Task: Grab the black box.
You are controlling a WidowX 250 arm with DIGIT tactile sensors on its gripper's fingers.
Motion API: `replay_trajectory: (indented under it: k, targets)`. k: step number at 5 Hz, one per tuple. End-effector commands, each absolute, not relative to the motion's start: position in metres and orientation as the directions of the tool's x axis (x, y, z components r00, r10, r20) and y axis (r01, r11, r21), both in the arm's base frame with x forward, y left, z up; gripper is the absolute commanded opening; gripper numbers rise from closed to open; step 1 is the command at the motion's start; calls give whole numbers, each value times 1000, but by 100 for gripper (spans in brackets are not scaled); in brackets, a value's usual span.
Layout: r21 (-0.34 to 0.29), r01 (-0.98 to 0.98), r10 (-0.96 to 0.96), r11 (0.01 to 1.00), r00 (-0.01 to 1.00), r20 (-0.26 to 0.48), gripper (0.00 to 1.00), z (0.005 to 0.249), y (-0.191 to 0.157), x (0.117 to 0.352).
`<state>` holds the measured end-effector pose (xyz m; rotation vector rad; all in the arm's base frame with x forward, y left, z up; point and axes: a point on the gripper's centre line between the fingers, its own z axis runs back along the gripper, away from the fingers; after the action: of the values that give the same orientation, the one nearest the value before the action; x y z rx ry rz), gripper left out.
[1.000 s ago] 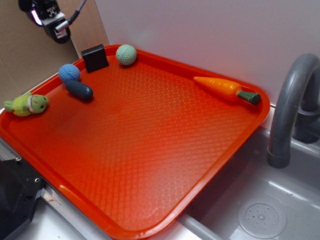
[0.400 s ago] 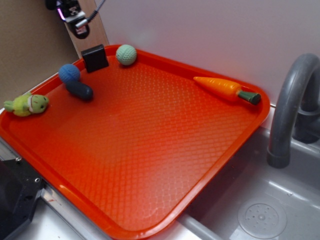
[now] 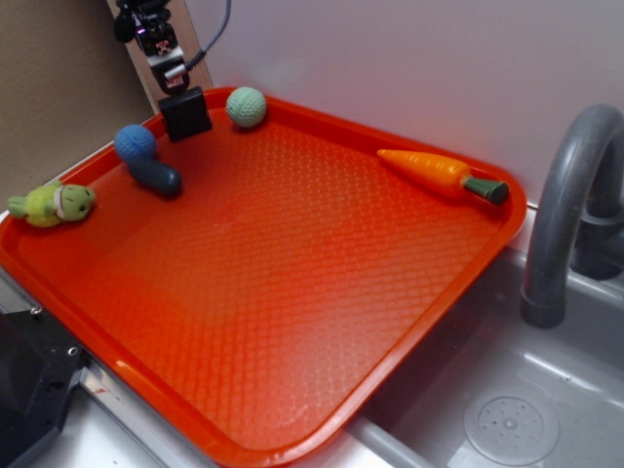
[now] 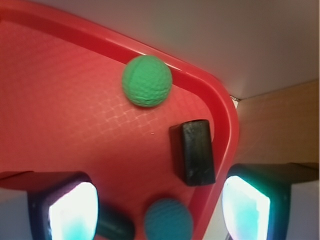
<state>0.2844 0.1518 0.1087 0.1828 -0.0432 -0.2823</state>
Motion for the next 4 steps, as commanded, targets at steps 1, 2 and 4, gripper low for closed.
replay_trajectory:
  k: [1, 2, 4]
  targets:
    - [205, 275, -287, 939, 957, 35, 100, 104, 186, 297]
    - [204, 356, -373, 912, 926, 51, 100, 96, 177, 317]
    - [243, 435, -459, 867, 887, 47, 100, 78, 174, 317]
